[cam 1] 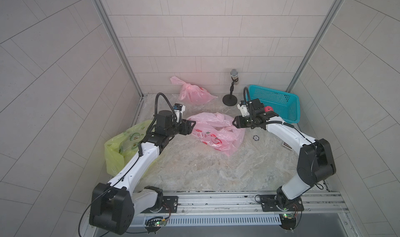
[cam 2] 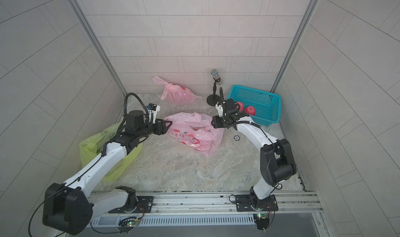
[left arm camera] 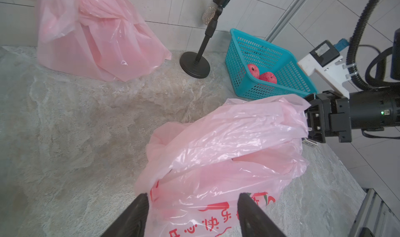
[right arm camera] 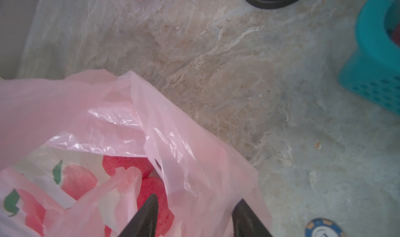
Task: Untie the knot of a plastic bag & take out the apple
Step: Untie the plastic bag at the center of the board.
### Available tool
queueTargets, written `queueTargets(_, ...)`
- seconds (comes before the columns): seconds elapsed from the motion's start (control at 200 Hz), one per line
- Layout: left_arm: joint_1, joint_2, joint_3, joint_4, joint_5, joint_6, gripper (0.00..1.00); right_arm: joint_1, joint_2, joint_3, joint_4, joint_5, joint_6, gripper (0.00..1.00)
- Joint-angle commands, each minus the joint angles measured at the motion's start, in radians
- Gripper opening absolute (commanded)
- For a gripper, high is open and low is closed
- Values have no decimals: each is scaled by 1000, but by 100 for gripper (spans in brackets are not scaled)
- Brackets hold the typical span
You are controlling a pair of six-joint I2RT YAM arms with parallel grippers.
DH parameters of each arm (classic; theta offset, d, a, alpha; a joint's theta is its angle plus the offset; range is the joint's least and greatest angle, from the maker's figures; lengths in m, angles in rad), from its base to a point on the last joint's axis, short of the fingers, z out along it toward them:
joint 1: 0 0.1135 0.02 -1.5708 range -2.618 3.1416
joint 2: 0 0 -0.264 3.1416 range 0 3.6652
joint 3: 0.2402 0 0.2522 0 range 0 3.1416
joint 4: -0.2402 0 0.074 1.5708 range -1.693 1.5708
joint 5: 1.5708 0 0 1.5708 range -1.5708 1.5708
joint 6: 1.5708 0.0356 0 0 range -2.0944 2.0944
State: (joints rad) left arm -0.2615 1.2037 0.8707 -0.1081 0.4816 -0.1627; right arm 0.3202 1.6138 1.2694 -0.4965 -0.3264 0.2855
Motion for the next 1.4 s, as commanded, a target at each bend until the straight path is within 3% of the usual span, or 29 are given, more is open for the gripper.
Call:
queueTargets(0.0, -21, 61, 88, -105, 20, 96, 70, 31, -37, 43, -108, 66, -76, 67)
queueTargets(0.16, -23, -8, 58, -71, 6, 93, 71, 97, -144, 11, -116, 162, -70, 75)
queueTargets(0.225, -23, -54, 24, -18, -3, 90, 74, 130, -180, -10, -104, 187, -71, 76)
queueTargets(0.405, -23, -86, 65, -81, -11, 122, 81, 204, -207, 5, -140, 271, -83, 77)
queueTargets(0.52, -24, -85, 83, -88, 3, 131, 84, 212, -187, -4, -114, 210, -76, 76)
queueTargets(0.59, -41, -59, 114, -91, 26, 145, 100, 217, -155, -5, -88, 156, -75, 76)
queueTargets(0.76, -122, 69, 252, -147, -29, 276, 100, 229, -91, -29, 13, 70, -96, 77)
queueTargets(0.911, -205, 202, 383, -219, -53, 408, 100, 240, -31, -27, -6, 10, -102, 77)
queueTargets(1.031, -253, 318, 465, -306, -64, 495, 100, 259, -66, -77, -2, -2, -90, 68)
queueTargets(1.166, -289, 390, 489, -333, -120, 561, 100, 272, -131, -162, 14, -8, -66, 44)
queueTargets(1.291, -292, 420, 503, -335, -124, 574, 98, 279, -169, -212, 27, -3, -46, 35)
queueTargets(1.391, -292, 415, 507, -359, -113, 585, 95, 279, -178, -223, 23, 19, -45, 34)
